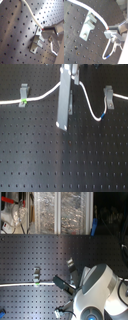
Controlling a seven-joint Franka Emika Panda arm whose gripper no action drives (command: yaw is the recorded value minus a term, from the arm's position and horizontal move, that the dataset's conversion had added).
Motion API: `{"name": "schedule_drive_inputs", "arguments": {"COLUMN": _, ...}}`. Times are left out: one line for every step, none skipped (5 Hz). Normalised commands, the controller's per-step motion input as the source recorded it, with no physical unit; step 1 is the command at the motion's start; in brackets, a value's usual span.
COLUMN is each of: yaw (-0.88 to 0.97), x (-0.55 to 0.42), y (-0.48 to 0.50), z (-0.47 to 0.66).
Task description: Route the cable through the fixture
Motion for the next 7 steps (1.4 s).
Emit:
{"name": "schedule_drive_inputs", "arguments": {"yaw": -0.31, "x": -0.105, "y": -0.216, "z": 0.00}}
{"name": "schedule_drive_inputs", "arguments": {"yaw": -0.60, "x": -0.377, "y": -0.329, "z": 0.01}}
{"name": "schedule_drive_inputs", "arguments": {"yaw": 0.00, "x": -0.002, "y": -0.015, "z": 0.00}}
{"name": "schedule_drive_inputs", "arguments": {"yaw": -0.16, "x": -0.010, "y": 0.001, "z": 0.13}}
{"name": "schedule_drive_inputs", "arguments": {"yaw": -0.14, "x": -0.187, "y": 0.071, "z": 0.32}}
{"name": "schedule_drive_inputs", "arguments": {"yaw": -0.07, "x": -0.191, "y": 0.078, "z": 0.29}}
{"name": "schedule_drive_inputs", "arguments": {"yaw": 0.00, "x": -0.012, "y": 0.001, "z": 0.04}}
